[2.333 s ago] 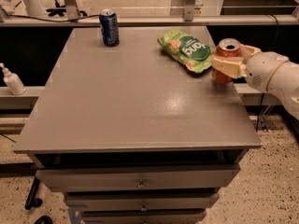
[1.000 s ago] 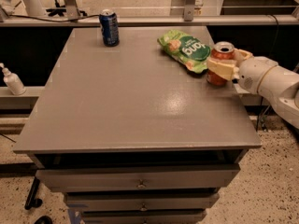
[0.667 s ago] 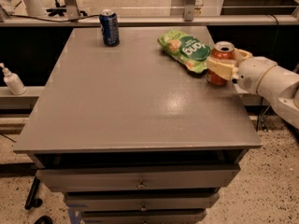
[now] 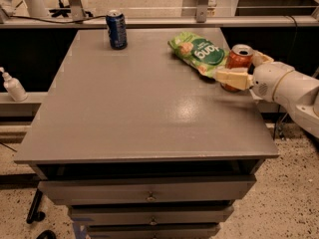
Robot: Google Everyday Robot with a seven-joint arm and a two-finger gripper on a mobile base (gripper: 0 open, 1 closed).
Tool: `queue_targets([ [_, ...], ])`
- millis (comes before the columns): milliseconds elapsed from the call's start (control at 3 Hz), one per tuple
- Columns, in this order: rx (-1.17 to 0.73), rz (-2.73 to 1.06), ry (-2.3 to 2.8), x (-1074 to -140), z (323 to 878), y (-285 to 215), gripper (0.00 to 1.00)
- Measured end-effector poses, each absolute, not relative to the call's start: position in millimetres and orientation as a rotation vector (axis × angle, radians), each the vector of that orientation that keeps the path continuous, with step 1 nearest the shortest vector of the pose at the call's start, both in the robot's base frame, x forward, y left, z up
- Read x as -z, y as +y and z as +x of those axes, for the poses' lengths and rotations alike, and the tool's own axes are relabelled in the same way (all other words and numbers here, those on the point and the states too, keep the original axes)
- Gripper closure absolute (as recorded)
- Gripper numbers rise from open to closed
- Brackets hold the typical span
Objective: Move coke can near green rice chip bag
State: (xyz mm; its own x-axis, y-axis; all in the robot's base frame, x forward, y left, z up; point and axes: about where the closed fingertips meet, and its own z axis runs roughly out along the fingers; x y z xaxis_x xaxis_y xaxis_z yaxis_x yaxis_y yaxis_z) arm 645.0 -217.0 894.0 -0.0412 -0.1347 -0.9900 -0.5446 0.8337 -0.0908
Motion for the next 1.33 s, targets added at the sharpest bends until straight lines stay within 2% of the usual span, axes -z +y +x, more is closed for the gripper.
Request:
queue_targets([
  [667,-0.369,-0.572,1.615,-911,632,-209,0.0],
  [1333,-0.288,-0.62,1.638,-968,578,-229,0.0],
])
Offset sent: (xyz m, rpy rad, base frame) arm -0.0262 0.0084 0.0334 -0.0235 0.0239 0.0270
